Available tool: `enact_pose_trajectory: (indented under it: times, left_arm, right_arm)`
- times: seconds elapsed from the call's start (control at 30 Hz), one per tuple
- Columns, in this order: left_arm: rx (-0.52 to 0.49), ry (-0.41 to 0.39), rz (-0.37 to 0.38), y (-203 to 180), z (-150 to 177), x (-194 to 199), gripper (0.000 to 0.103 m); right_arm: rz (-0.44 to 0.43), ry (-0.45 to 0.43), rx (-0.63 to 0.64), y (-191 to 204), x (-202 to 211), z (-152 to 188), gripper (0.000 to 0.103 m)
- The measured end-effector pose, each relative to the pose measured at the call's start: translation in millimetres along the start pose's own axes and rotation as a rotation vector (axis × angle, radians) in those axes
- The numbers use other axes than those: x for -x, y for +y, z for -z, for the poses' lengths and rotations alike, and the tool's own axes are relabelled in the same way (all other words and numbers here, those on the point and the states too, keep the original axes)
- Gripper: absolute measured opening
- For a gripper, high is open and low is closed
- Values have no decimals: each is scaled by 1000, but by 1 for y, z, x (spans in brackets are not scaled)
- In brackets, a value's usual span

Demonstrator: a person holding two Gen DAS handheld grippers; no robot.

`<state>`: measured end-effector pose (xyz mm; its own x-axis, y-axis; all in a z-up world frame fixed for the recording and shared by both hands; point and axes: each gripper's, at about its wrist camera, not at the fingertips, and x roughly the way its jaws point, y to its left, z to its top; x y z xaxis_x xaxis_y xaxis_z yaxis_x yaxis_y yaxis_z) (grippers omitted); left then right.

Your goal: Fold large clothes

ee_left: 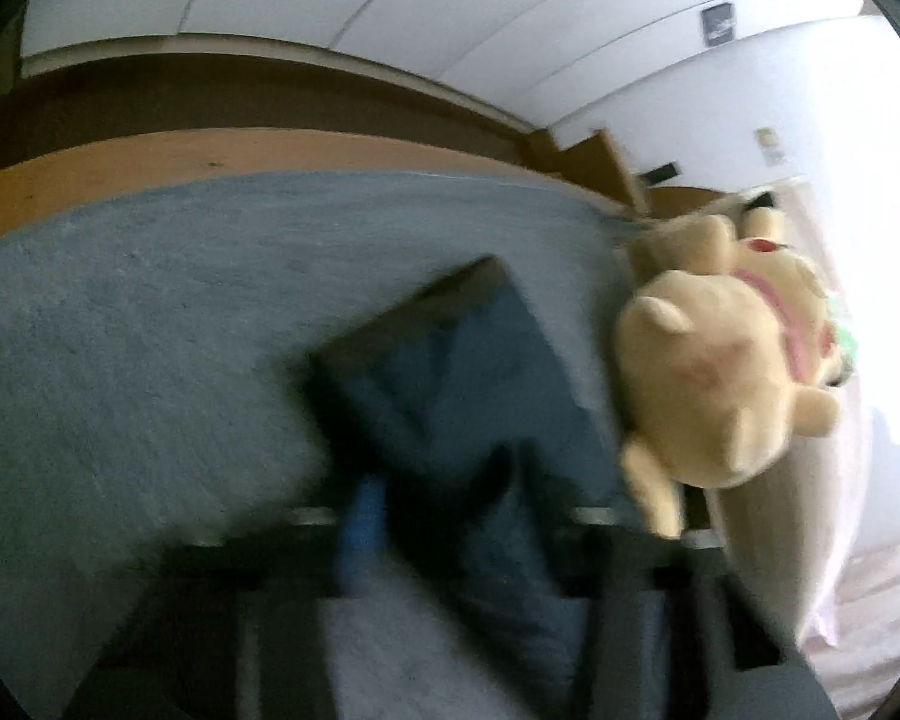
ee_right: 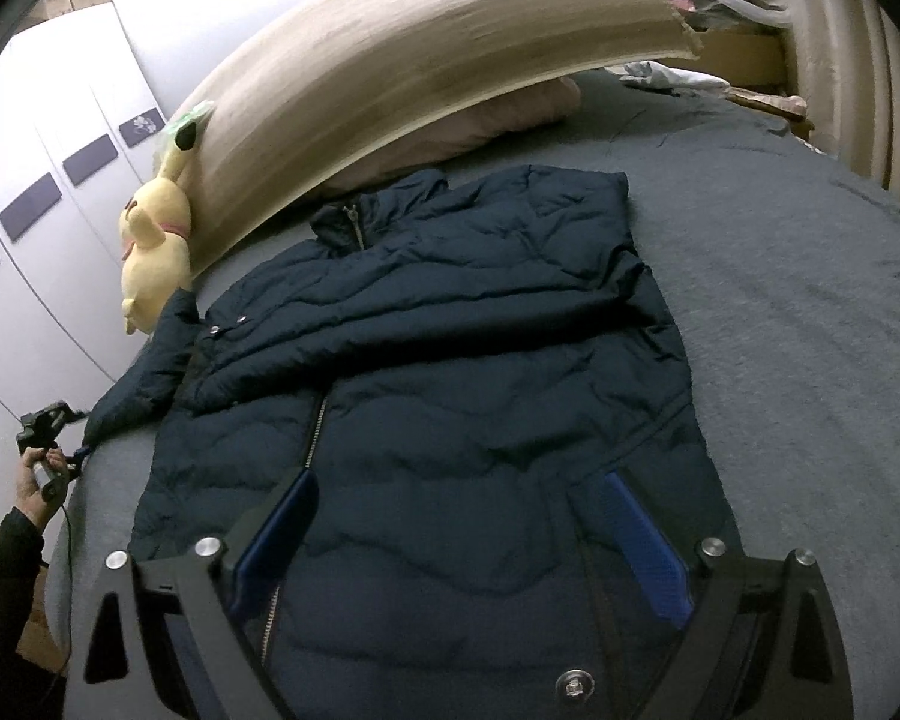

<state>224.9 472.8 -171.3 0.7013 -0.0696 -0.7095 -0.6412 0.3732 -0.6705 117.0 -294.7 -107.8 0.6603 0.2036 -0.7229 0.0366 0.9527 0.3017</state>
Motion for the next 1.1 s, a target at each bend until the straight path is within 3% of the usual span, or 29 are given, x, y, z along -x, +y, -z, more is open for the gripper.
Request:
enact_pose_trajectory:
  times: [0.1, 0.23, 0.43, 0.53, 0.77, 0.9, 1.1]
  left_arm:
    - [-48, -19, -27, -5, 2, 4, 9]
    - [-290, -177, -80, -62, 23, 48, 7]
    - [-603, -355, 82, -171, 81, 127, 7]
    - [-716, -383, 181, -214, 121, 160, 7]
    - [-913, -308, 351, -286, 231, 173, 6]
    - [-983, -216, 390, -308, 291, 157, 6]
    - [-1088, -99, 369, -321, 373, 117, 6]
  right_arm:
    - [3, -4, -2, -1, 0, 0, 97]
    - [0, -22, -14, -5, 2, 0, 97]
    - [-21, -46, -45, -15, 8, 0, 97]
    - [-36, -64, -60, -20, 14, 0, 97]
    - [-54, -110, -123, -39, 32, 2, 97]
    - [-67, -124, -149, -48, 39, 3, 97]
    - [-72, -140, -184, -65, 47, 6, 97]
